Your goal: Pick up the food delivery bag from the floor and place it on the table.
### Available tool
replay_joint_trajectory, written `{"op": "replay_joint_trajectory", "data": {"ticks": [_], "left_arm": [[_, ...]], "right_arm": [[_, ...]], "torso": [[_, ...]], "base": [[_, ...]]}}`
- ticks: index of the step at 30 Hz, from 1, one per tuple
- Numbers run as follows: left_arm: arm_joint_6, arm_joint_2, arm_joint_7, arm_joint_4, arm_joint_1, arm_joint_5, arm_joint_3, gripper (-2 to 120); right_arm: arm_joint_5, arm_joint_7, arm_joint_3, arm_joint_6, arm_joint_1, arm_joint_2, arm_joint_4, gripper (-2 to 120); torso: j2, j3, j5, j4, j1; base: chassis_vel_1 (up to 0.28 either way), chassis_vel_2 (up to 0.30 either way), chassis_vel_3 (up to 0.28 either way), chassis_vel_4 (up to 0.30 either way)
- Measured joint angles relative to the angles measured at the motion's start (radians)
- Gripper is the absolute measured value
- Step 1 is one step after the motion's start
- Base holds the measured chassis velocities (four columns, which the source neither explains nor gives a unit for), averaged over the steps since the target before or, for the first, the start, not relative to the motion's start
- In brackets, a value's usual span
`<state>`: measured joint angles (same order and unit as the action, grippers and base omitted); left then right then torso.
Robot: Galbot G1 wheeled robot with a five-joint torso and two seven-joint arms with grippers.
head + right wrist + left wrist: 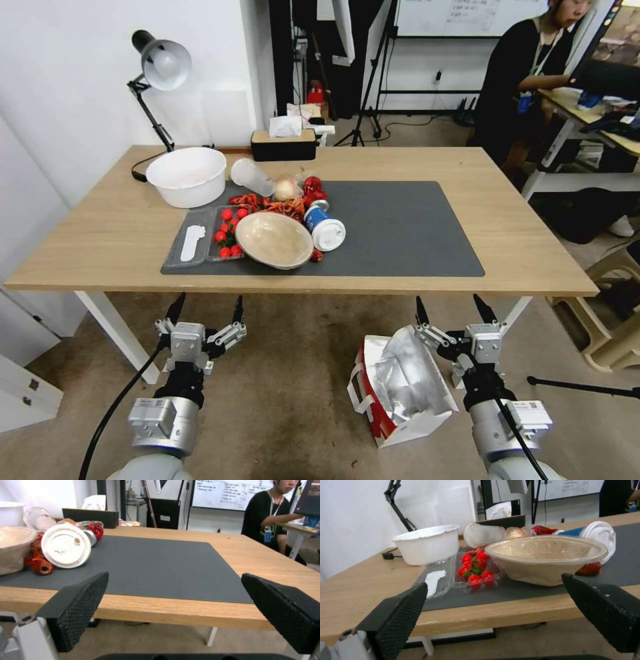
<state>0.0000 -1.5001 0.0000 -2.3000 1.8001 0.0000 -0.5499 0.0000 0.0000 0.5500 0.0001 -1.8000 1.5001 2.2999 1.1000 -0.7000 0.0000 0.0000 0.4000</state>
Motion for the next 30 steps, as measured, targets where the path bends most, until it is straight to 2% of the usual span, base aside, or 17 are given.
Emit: {"op": "replay_joint_trajectory", "data": {"ticks": [24,30], "left_arm": [[0.0,0.0,0.0,0.0,0.0,-0.001,0.0,100],[0.022,-0.002,0.0,-0.002,-0.01,-0.027,-0.001,100]], "right_arm": [[0.0,0.0,0.0,0.0,0.0,0.0,0.0,100],[0.004,0.0,0.004,-0.006,0.002,0.0,0.0,100]], "torso": [[0.0,0.0,0.0,0.0,0.0],[0.0,0.0,0.0,0.0001,0.0]], "base": [[0.0,0.0,0.0,0.0],[0.0,0.0,0.0,0.0]]}}
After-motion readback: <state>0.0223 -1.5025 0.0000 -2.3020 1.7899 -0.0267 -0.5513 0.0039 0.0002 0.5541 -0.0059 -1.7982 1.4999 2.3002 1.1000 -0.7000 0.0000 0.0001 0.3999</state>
